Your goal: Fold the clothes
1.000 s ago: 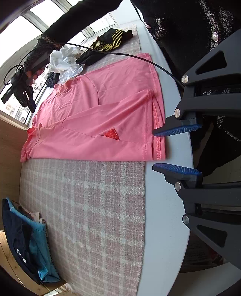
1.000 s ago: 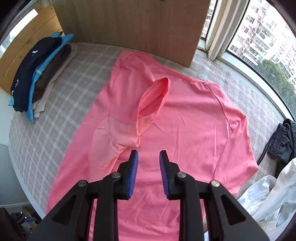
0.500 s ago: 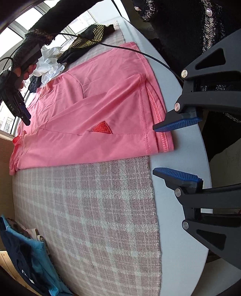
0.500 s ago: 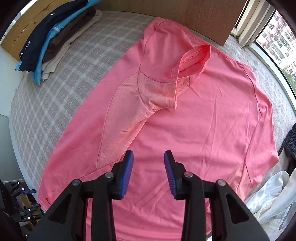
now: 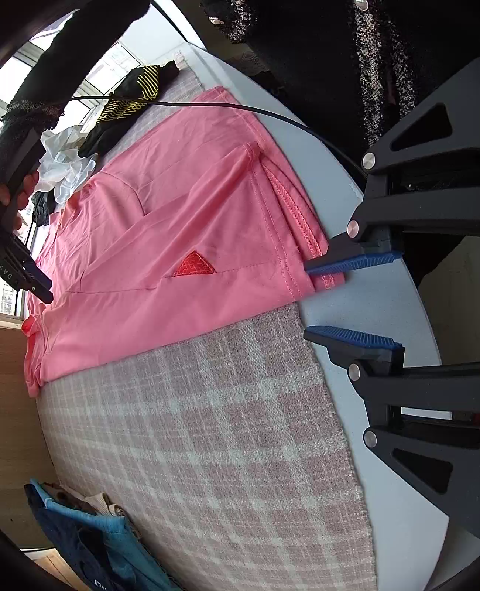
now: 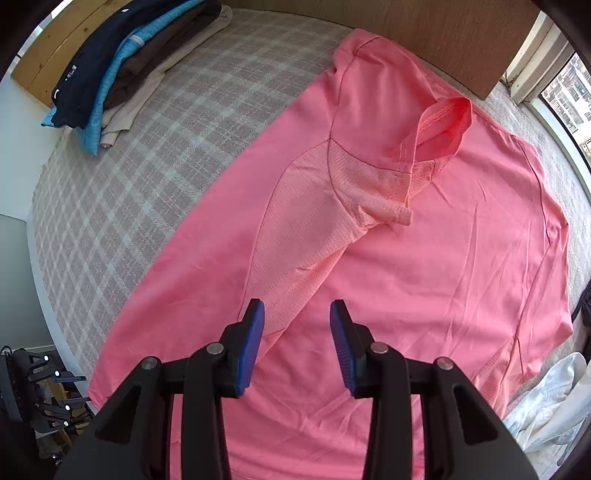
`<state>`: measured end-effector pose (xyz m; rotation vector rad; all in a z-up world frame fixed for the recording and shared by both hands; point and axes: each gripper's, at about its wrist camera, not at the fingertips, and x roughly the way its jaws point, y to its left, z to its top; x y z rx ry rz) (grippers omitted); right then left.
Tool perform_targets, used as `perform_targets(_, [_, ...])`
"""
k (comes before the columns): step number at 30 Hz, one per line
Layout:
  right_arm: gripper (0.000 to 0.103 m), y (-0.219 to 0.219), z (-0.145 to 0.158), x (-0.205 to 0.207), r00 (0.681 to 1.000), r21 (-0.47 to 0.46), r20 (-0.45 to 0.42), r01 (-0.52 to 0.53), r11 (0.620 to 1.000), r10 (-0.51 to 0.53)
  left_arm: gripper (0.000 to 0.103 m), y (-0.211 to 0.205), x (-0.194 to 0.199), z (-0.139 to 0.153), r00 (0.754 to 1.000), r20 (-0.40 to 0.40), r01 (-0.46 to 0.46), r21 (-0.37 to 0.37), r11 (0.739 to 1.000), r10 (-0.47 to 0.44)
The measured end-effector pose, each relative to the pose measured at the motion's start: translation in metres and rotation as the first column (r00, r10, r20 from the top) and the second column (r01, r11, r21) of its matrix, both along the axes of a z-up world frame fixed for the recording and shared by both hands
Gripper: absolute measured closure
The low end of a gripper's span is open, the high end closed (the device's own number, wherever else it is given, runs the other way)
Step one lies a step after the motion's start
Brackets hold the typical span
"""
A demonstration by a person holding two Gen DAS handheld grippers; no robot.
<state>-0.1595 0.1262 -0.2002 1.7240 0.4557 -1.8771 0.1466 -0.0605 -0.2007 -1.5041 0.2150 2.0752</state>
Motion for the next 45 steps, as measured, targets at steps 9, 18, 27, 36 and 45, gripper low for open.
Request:
perform_targets(9, [0.066,0.0,0.003,-0.013,0.999,-0.031,0.022,0.036,0.999,-0.035,0.101,0.011,0.001,0.006,0.997,-0.03,0.072,0.005,0.997,-0.072])
perform_targets(18, [0.062,-0.005,0.019,-0.074,0.981,-0.156,0.01,0.192,0.969,-0.193,0.102,0.006,0.004,0.02,0.995,-0.041,0.093,0.055,0.994,-0.091])
perform_targets(27, [0.062,-0.024,-0.023,-0.08,0.983,-0.066,0.041,0.181,0.981,-0.179,0.102,-0.009,0.006,0.028,0.998,-0.053,0.029,0.095,0.995,-0.024])
perform_targets(36, [0.062,-0.03,-0.027,-0.078,0.987,-0.045,0.025,0.158,0.986,-0.157,0.102,-0.005,0.011,0.021,1.0,-0.026,-0.01,0.118,0.993,0.013])
perform_targets(45, [0.062,-0.043,-0.025,-0.053,0.996,-0.016,-0.003,0.092,0.996,-0.092,0.102,-0.016,0.011,0.022,0.997,0.021,-0.071,0.192,0.979,0.068])
